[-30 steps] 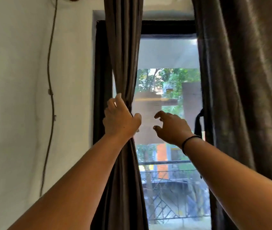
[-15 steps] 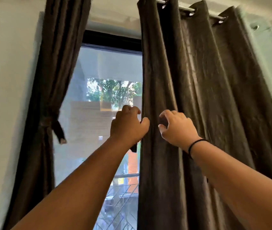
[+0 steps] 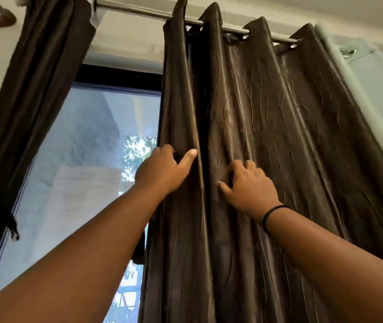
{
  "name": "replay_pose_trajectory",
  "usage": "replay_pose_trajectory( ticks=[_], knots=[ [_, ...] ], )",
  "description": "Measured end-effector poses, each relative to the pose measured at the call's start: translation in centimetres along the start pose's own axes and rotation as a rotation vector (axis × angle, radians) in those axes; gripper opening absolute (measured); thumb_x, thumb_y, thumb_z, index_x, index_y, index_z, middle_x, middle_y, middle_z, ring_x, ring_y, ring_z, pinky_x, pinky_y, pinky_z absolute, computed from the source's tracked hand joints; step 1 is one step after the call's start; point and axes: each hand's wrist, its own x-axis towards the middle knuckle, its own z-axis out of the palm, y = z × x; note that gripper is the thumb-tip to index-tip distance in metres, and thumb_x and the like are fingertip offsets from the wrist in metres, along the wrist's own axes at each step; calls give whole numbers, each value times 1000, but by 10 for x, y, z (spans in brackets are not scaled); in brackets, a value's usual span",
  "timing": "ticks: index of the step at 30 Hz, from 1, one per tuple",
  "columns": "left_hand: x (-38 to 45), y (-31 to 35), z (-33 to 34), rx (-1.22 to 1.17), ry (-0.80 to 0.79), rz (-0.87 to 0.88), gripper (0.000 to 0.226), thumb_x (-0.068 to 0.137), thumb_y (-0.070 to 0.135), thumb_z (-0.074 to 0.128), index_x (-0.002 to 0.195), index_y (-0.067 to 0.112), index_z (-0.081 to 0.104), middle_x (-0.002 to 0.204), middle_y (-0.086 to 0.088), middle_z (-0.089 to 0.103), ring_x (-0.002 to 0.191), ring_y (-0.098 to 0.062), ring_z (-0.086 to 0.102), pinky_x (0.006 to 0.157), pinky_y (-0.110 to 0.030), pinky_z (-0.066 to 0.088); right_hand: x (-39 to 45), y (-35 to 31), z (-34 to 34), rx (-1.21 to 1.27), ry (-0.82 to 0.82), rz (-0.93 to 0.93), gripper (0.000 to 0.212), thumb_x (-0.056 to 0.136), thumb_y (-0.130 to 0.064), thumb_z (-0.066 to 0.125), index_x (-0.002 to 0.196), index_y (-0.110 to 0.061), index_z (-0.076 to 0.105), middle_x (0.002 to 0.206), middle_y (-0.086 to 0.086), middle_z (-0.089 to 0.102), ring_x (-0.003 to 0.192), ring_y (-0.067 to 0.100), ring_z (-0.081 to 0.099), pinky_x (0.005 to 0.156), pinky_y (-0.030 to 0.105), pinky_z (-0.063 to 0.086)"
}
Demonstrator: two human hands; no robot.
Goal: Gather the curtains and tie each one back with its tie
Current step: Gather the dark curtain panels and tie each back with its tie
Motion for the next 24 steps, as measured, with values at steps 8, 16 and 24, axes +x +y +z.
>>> replay_pose_trajectory(
  ticks=[8, 16, 24],
  knots=[
    [70, 23, 9, -18, 166, 64, 61, 83, 59, 52, 125, 15, 49, 122, -13, 59, 108, -36, 56, 80, -37, 43, 66, 3, 19, 183, 139, 73, 48, 89, -42, 55, 127, -20, 35, 128, 13, 39, 94, 34, 58, 71, 42, 53],
    [116, 25, 57, 8, 241, 134, 30, 97, 31, 40, 103, 9, 59, 111, -18, 62, 101, -40, 57, 74, -36, 39, 131, 29, 20, 309, 311, 172, 41, 91, -36, 53, 125, -14, 42, 107, 8, 61, 89, 28, 59, 68, 34, 45],
    [119, 38, 95, -201, 253, 155, 31, 100, 34, 34, 79, 16, 49, 93, -11, 63, 81, -28, 53, 69, -33, 37, 152, 49, 43, 269, 305, 78, 23, 93, -36, 47, 94, -17, 59, 92, 4, 64, 83, 29, 60, 64, 32, 43]
  ],
)
